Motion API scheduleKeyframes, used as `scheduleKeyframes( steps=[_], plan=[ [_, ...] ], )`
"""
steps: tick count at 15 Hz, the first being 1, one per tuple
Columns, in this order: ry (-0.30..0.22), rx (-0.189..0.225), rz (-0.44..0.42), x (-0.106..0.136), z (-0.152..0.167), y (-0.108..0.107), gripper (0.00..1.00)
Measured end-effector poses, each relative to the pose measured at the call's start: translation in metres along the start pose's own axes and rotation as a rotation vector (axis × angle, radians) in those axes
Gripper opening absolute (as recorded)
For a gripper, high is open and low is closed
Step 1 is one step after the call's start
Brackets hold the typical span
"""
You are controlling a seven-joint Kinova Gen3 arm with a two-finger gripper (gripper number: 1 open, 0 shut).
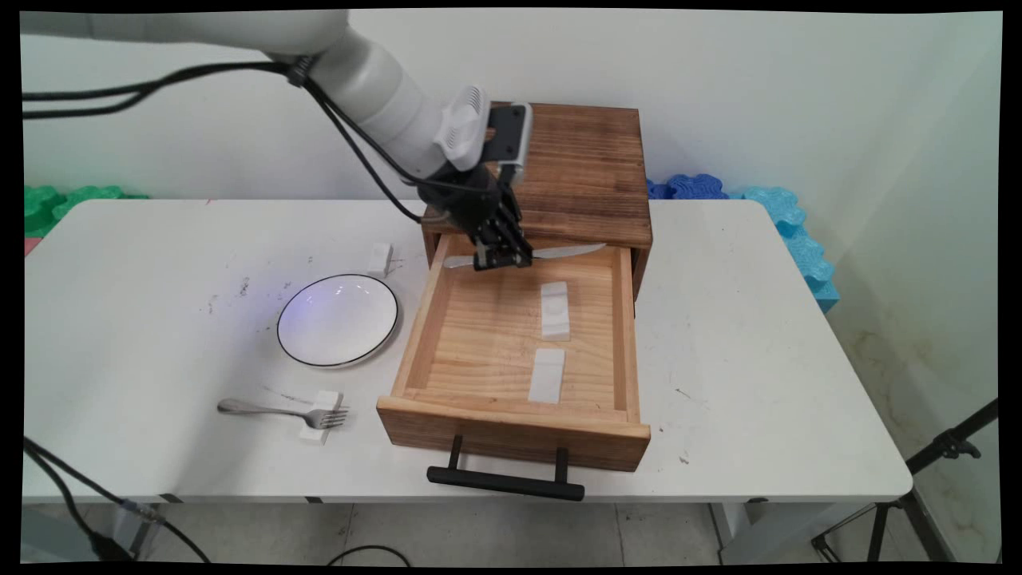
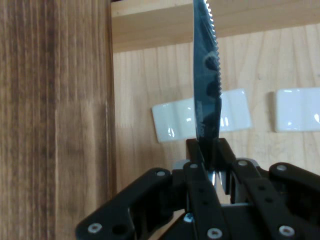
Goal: Place the picked object into the drawer
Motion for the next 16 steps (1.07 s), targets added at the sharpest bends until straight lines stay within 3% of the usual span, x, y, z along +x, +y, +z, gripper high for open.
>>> scheduleKeyframes(
  steps=[16],
  plan=[
    [-0.036,-0.018,-0.015,-0.006,0.071,-0.005,0.00]
  ],
)
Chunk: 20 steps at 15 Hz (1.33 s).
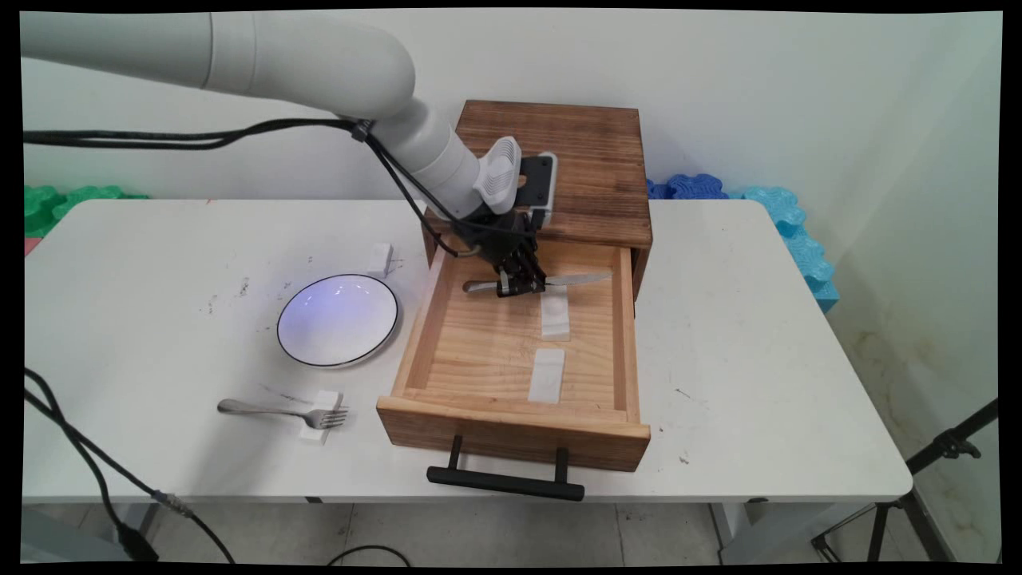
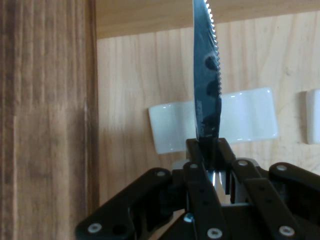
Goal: Place the picked object into the drawer
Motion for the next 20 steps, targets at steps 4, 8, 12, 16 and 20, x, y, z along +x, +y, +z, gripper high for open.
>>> scheduleKeyframes(
  steps=[4,8,12,16,20],
  plan=[
    [-0.004,-0.006,-0.001,-0.003,0.010,0.000,0.00],
    [-0.006,-0.013,-0.003,-0.006,0.019,0.000,0.00],
    [-0.006,-0.018,-0.004,-0.008,0.024,0.001,0.00],
    [-0.002,-0.022,-0.005,-0.010,0.029,0.001,0.00],
    [0.003,-0.025,-0.004,-0.010,0.032,0.001,1.00]
  ],
)
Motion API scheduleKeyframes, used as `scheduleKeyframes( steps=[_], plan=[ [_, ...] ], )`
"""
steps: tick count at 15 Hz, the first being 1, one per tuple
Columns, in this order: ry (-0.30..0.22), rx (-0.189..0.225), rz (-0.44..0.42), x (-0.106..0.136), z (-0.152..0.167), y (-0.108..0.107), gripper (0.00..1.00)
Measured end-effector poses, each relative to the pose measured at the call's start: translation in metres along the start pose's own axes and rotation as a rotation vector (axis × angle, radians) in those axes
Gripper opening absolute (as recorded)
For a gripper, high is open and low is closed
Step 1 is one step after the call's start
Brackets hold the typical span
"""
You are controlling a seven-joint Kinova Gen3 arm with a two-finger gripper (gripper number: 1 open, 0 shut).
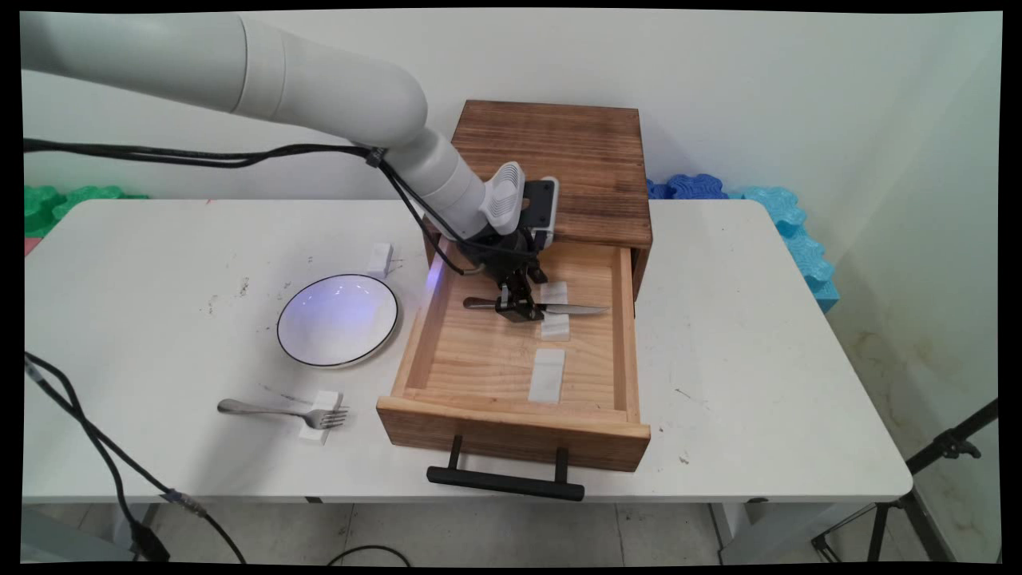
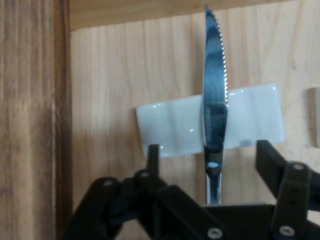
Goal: Place the picked object into the drawer
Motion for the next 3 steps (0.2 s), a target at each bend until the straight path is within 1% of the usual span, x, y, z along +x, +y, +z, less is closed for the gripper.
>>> scheduleKeyframes(
  steps=[3],
  plan=[
    [0.004,0.000,0.001,-0.0002,0.0012,-0.0003,1.00]
  ],
)
